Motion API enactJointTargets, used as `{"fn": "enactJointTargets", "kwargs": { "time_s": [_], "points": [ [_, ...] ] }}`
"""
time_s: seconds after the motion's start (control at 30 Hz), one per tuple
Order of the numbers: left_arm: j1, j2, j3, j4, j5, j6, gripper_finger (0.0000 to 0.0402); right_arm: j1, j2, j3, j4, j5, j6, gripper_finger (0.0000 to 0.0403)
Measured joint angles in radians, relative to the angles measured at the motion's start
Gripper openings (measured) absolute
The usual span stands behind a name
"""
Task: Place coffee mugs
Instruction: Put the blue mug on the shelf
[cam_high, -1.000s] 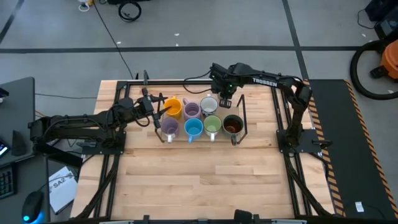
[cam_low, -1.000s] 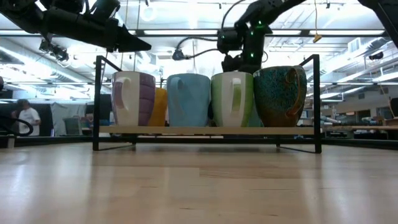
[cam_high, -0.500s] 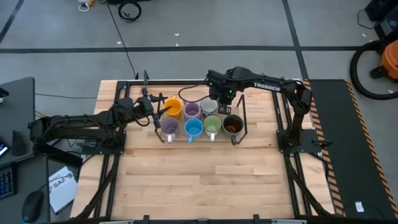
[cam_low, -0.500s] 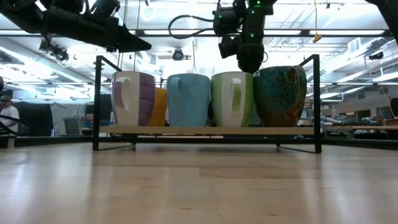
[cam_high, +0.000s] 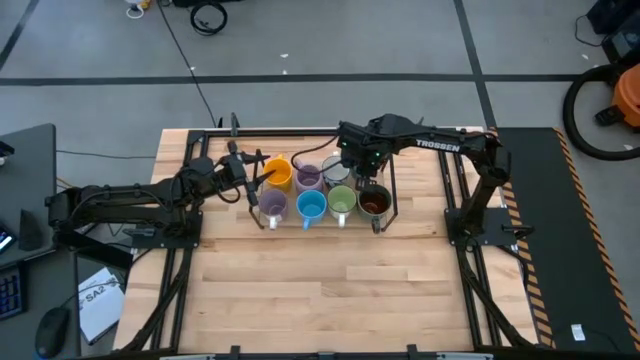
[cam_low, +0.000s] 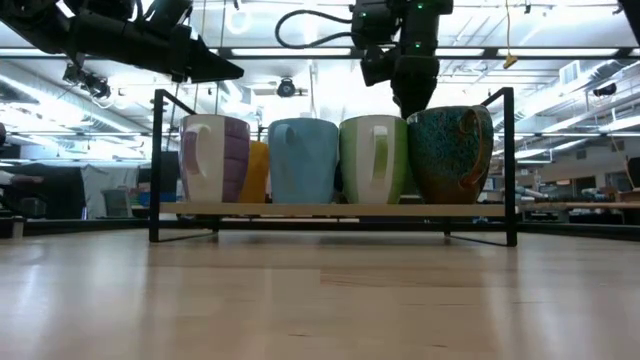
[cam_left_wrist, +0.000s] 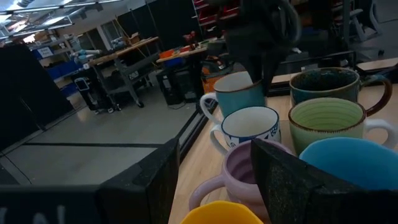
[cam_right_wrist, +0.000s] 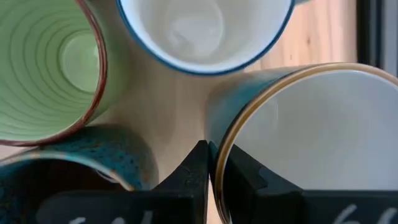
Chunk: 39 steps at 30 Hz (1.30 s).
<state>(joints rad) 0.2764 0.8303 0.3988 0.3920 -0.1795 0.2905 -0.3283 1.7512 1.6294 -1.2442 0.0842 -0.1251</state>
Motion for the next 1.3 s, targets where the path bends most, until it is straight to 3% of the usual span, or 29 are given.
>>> {"fn": "enactJointTargets", "kwargs": {
  "time_s": [0.43, 0.97, 1.3],
  "points": [
    [0.000, 0.000, 0.000, 0.008, 0.000, 0.003, 0.0203, 0.008, -0.037, -0.076, 0.037, -0.100, 0.027, 0.0037],
    [0.000, 0.000, 0.000, 0.008, 0.000, 0.005, 0.0203, 0.008, -0.037, -0.077, 0.015, -0.137, 0.025, 0.0042],
    [0.000, 0.000, 0.000, 0.008, 0.000, 0.010, 0.0203, 0.011, -0.037, -0.077, 0.009, -0.138, 0.021, 0.0076]
  ]
}}
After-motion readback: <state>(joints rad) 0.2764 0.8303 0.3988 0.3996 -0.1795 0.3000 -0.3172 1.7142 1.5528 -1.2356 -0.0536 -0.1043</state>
